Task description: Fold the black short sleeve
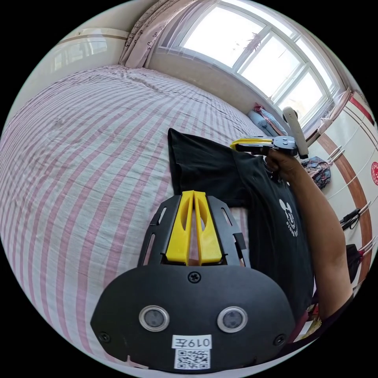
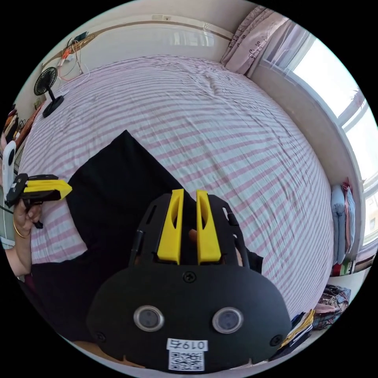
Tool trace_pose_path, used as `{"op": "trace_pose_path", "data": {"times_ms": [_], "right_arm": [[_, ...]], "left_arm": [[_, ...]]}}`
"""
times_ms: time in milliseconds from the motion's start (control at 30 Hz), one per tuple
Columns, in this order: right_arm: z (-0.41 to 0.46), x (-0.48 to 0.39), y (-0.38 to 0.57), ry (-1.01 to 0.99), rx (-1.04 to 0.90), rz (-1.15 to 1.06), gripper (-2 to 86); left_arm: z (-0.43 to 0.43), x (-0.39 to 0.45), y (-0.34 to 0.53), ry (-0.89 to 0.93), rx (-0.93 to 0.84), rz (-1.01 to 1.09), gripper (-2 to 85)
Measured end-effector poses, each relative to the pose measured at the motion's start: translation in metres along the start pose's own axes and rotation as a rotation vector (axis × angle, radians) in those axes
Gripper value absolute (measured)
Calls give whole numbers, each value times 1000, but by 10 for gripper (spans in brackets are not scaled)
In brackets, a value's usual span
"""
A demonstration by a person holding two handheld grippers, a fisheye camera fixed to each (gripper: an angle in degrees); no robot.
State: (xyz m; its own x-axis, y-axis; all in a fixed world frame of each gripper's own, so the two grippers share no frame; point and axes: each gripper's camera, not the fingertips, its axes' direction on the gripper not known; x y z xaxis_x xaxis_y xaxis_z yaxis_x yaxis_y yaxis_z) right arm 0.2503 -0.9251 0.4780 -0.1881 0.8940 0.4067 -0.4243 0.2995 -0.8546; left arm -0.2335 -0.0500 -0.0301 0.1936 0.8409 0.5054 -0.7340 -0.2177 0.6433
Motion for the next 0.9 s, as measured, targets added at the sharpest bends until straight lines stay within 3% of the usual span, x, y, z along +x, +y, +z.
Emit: {"op": "trace_pose_path", "data": {"times_ms": [133, 433, 700, 900], "right_arm": [[14, 6, -18, -63, -106, 2, 62], [-11, 32, -19, -151, -75, 66, 53], [-7, 13, -24, -87, -103, 0, 58], [-15, 0, -29, -50, -113, -51, -5]], "left_arm": [[1, 2, 0, -8, -5, 3, 7], [3, 6, 0, -13, -9, 3, 8], [4, 12, 1, -25, -11, 8, 8], [4, 16, 1, -31, -13, 11, 8]]}}
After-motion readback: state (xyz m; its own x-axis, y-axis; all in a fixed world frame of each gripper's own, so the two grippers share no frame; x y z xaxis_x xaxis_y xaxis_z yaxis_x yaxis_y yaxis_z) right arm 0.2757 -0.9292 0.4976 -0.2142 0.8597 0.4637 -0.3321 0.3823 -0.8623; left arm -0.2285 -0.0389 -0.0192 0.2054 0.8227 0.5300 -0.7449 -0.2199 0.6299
